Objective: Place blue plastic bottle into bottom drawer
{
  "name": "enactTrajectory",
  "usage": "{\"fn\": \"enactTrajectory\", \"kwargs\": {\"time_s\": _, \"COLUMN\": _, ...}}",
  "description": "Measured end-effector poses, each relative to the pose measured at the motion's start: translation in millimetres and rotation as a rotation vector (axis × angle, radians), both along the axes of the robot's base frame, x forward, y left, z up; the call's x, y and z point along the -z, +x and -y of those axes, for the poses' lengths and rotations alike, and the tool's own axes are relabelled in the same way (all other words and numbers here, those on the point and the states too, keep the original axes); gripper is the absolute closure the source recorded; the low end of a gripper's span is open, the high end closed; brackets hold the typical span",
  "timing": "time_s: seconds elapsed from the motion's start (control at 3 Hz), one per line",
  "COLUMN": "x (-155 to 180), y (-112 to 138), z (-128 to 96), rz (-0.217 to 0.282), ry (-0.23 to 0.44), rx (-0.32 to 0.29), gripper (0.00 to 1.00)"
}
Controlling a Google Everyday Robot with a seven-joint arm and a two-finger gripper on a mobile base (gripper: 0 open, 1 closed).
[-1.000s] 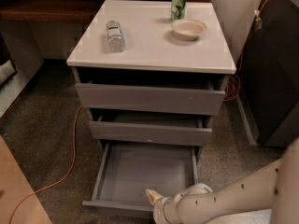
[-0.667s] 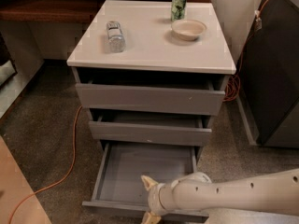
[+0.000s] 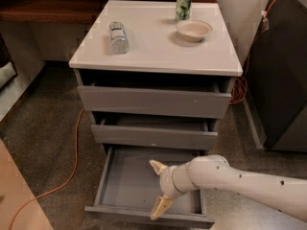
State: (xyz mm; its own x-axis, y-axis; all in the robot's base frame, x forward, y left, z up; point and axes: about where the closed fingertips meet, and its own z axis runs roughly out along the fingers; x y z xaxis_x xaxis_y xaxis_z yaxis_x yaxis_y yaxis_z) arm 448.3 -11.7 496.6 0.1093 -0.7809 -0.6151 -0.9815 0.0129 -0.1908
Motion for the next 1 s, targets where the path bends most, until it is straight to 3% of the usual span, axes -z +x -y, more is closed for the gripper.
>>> {"fn": "enactTrajectory", "kwargs": {"time_s": 0.33, "x": -35.5, "y": 12.8, "z": -1.4, "rz": -0.037, "ry": 0.073, "rx": 0.022, "gripper": 0.00}}
{"fn": "enactTrajectory", "kwargs": {"time_s": 0.67, "x": -85.0, "y": 19.0, "z": -4.8, "rz": -0.038, "ry": 0.102, "rx": 0.022, "gripper": 0.00}}
{"fn": "enactTrajectory", "kwargs": {"time_s": 1.0, "x": -136.3, "y": 26.5, "z": -13.8, "rz": -0.081, "ry": 0.154, "rx": 0.046, "gripper": 0.00}}
